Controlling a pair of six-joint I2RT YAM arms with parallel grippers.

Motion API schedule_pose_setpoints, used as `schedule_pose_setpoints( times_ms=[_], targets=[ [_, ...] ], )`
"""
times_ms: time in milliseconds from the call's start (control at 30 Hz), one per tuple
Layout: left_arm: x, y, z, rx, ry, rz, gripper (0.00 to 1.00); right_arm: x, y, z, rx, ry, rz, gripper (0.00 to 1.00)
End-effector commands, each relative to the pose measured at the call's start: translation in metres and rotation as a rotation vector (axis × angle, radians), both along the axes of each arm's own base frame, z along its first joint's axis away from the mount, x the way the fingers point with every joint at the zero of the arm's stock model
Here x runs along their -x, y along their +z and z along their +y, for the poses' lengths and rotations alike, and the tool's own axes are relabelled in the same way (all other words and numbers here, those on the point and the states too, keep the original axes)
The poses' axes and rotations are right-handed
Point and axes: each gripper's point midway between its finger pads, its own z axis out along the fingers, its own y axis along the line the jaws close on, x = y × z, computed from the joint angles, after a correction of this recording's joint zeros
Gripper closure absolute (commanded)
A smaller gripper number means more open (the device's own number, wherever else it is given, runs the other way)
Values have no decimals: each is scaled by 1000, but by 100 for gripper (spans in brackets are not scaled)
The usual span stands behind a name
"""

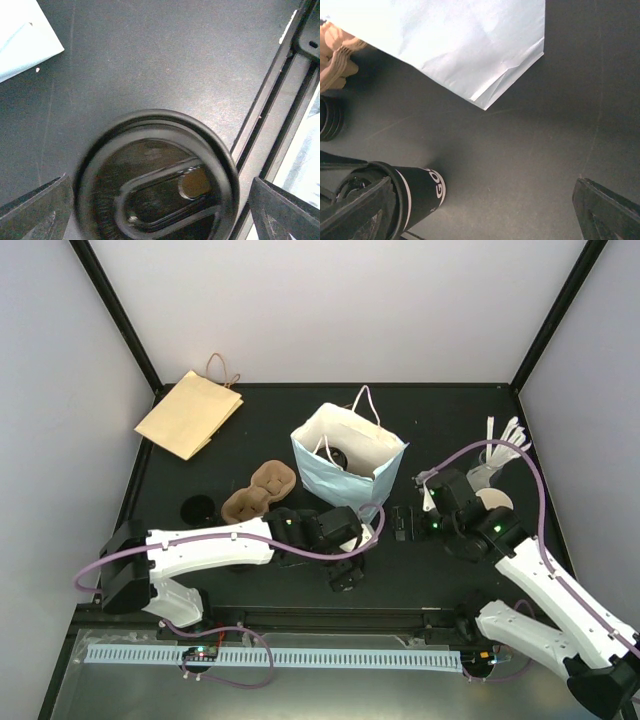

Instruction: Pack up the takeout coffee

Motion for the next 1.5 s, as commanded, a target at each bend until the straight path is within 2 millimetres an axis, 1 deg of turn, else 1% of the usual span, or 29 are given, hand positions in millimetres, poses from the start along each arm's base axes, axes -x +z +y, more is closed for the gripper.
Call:
schedule_pose_setpoints(
  times_ms=[0,100,167,233,333,400,467,600,700,800,900,1033,1200,1300,1400,1467],
  targets=[
    [0,47,-8,130,15,1,1,7,2,6,10,76,15,1],
    [-4,68,-1,187,39,-11,1,11,2,11,36,101,21,1],
    [-8,78,5,213,59,-13,1,14,2,17,41,126,25,1],
    [-12,91,16,255,83,-19,1,18,3,26,54,154,21,1],
    [-22,101,34,303,132,-16,1,25,8,43,68,212,1,1],
    [-28,107,48,335,170,-9,1,32,12,56,80,262,-12,1],
    [-40,111,66,364,243,-14,1,40,14,69,102,311,-19,1],
    [-65,117,103,436,412,-38,1,54,12,91,166,402,-13,1],
    [-76,115,123,455,497,-32,1,65,6,108,206,468,2,1],
    [-84,114,135,453,550,-32,1,75,-4,122,266,520,22,1],
    [-90,113,145,448,589,-41,1,79,-16,129,326,535,49,1],
    [-97,115,156,437,623,-58,1,83,-30,132,373,544,91,1],
    [-103,114,162,424,640,-59,1,89,-46,134,420,560,132,2],
    [-104,113,163,423,646,-56,1,90,-51,135,445,562,140,3],
    [-103,110,164,421,646,-49,1,90,-54,137,452,562,147,8],
    [-102,109,164,419,645,-48,1,90,-55,138,454,563,151,9]
  ],
)
